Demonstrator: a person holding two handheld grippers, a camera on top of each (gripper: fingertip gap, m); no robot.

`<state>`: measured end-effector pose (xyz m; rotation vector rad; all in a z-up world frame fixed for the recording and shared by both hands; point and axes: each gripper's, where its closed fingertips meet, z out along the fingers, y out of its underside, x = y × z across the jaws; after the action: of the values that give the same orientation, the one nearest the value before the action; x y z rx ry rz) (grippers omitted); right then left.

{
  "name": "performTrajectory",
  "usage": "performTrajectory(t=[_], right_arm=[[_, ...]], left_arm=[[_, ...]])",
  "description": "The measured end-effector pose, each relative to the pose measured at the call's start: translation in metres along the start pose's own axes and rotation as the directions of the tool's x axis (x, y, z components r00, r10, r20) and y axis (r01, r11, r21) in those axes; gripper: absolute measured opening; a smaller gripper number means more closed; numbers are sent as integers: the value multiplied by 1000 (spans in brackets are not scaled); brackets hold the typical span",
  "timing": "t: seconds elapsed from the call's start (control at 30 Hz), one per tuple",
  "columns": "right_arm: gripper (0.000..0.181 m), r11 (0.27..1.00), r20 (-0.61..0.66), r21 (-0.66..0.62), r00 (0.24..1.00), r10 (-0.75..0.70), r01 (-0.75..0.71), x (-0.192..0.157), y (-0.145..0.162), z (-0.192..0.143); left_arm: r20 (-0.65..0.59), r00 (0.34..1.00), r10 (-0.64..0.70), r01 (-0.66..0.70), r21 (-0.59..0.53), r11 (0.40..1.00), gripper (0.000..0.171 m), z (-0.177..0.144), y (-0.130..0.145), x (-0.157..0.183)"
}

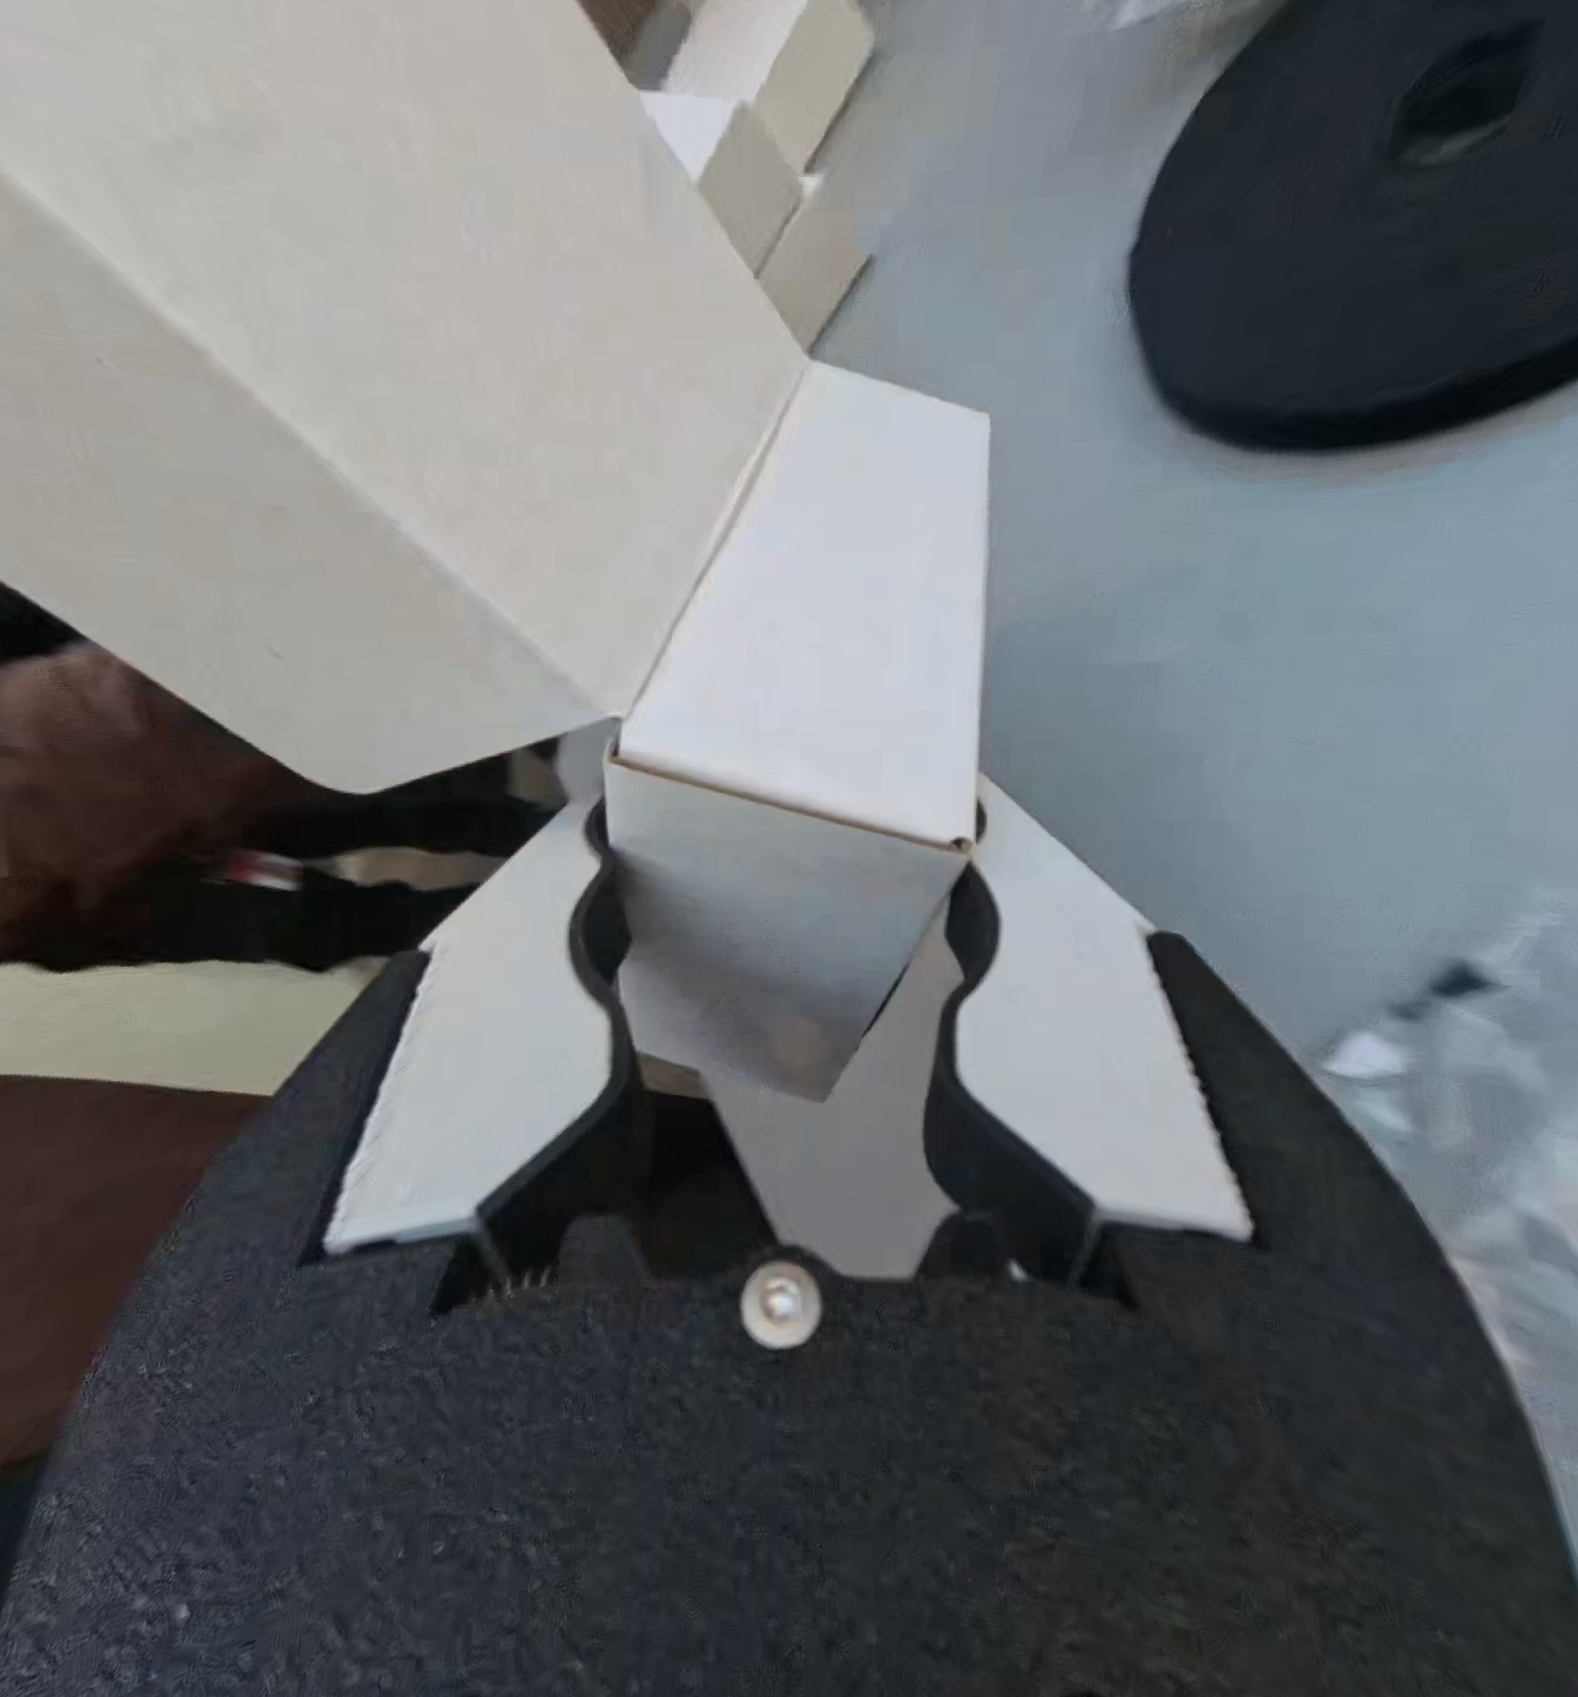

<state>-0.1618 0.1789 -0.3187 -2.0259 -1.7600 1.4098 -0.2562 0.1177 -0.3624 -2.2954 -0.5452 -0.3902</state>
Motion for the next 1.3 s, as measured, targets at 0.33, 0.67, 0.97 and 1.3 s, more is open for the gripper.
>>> performTrajectory(t=[0.33, 0.67, 0.97, 1.3], right_arm=[[66, 462, -533, -674, 54, -845, 576, 76, -17, -70], [66, 548, -615, -631, 77, -785, 549, 91, -30, -90], [65, 978, -509, 137, 858, -64, 154, 20, -119, -135], [66, 605, 244, -296, 554, 796, -739, -11, 92, 57]], left_arm=[[-81, 997, -15, 0, -184, 983, 10, 8, 95, 25], [-75, 996, -38, 18, -244, 970, 6, -2, 153, 21], [-97, 995, 13, -32, -192, 981, 14, -19, 144, 26], [-354, 916, -187, 183, -45, 982, 52, -53, 132, 46]])
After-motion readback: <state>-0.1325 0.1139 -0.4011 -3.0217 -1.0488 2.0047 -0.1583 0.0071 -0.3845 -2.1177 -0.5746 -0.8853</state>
